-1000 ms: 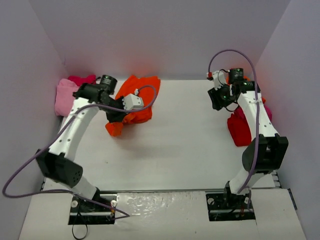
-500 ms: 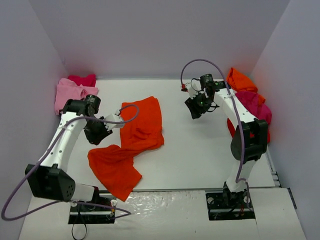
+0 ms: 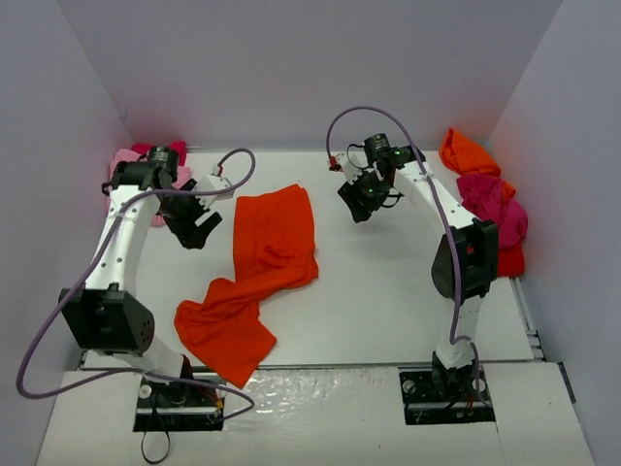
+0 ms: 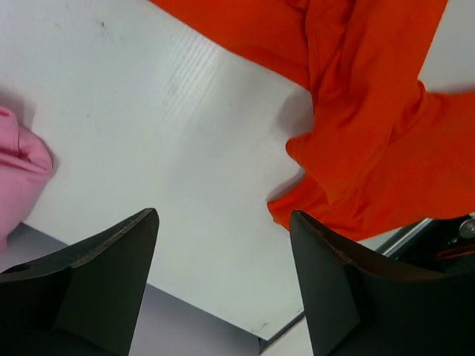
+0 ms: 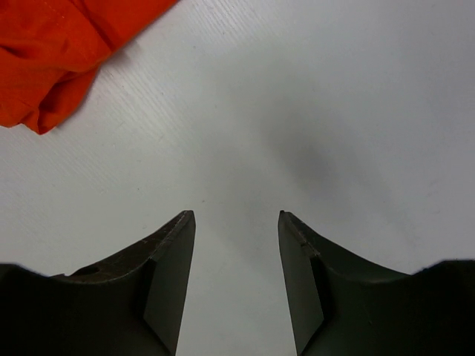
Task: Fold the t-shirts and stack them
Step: Flatten out the tshirt
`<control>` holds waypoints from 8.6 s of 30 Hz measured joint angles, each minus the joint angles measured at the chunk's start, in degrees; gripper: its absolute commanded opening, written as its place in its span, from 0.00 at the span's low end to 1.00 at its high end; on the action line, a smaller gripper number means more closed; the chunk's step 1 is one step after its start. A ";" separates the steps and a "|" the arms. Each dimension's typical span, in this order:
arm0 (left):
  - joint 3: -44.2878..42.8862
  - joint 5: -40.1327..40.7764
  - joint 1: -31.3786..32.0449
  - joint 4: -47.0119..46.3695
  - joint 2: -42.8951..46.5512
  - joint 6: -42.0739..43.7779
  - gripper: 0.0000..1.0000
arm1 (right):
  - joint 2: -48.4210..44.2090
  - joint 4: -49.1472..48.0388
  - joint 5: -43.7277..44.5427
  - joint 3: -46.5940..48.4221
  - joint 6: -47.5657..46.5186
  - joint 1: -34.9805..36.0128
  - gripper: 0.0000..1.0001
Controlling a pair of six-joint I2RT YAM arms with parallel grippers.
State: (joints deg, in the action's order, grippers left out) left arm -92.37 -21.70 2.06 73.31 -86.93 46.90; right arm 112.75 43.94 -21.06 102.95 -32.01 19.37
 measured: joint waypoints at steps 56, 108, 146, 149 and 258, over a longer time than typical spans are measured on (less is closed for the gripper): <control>-21.43 0.75 22.62 -8.92 -43.25 4.00 0.55 | 1.88 -0.36 5.43 -4.56 0.48 0.90 0.46; -19.19 -0.09 24.31 -8.21 -42.72 4.08 0.37 | 1.95 -1.77 5.40 -6.96 0.65 0.53 0.46; -39.64 20.31 27.84 1.75 -21.06 5.49 0.17 | -0.84 -2.73 3.89 -9.22 0.48 0.53 0.47; -40.06 24.14 27.82 2.28 -15.45 5.95 0.22 | -1.00 -2.80 3.64 -9.22 0.37 0.57 0.47; -29.34 -28.50 -3.54 2.34 -49.16 -4.81 0.30 | -1.00 -3.62 6.72 -12.54 2.43 3.94 0.46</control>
State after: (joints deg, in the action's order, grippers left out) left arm -121.71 -50.19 -1.47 75.66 -136.09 42.09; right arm 111.74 40.31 -14.35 90.41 -29.58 23.31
